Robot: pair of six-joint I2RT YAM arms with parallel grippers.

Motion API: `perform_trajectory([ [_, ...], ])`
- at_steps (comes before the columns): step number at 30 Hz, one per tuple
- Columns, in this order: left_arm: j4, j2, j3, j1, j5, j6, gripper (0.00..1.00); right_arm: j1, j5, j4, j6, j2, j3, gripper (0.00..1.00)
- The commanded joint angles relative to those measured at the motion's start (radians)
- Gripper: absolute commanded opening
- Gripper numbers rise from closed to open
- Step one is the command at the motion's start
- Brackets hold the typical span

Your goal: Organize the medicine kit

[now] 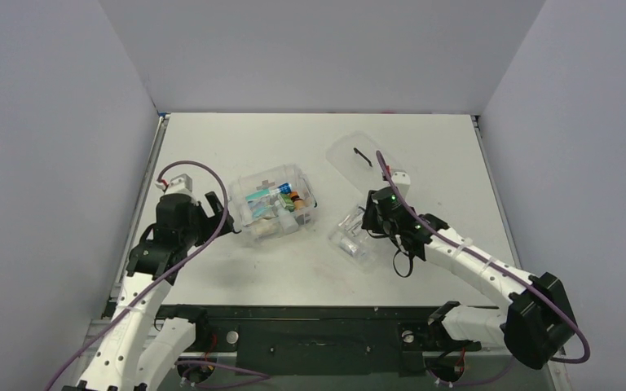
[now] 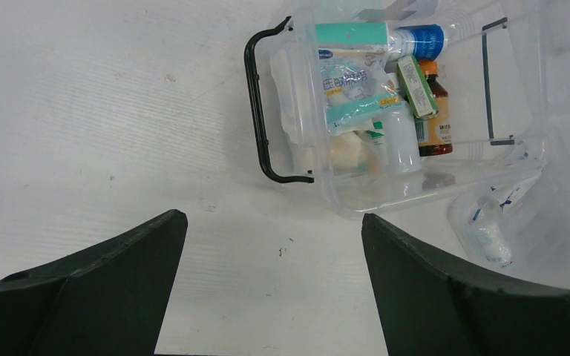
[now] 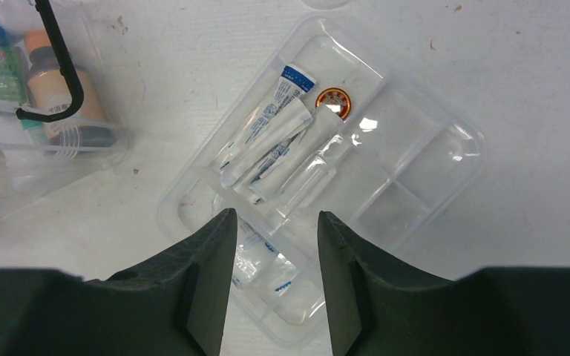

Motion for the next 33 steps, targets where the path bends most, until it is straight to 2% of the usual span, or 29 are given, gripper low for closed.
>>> perform_trajectory([
  [1, 0.121, 0.06, -0.013, 0.008, 0.011, -0.064, 0.86, 0.008, 0.011, 0.027, 0.027, -0.104, -0.057, 0.4],
  [8, 0.19, 0.188, -0.019, 0.007, -0.032, -0.138, 0.79, 0.026, 0.083, -0.03, 0.014, -0.163, -0.081, 0.39],
  [14, 0.232, 0.298, 0.009, 0.008, -0.035, -0.162, 0.7, 0.045, 0.073, -0.023, 0.02, -0.195, -0.098, 0.39],
  [19, 0.241, 0.369, 0.047, 0.009, -0.053, -0.151, 0.64, 0.059, 0.059, -0.001, 0.027, -0.202, -0.12, 0.39],
  [27, 0.249, 0.439, 0.11, 0.008, -0.045, -0.131, 0.6, 0.074, 0.044, 0.025, 0.03, -0.199, -0.146, 0.38],
  [33, 0.254, 0.513, 0.147, 0.007, -0.013, -0.099, 0.49, 0.076, 0.044, 0.022, 0.02, -0.176, -0.135, 0.36],
])
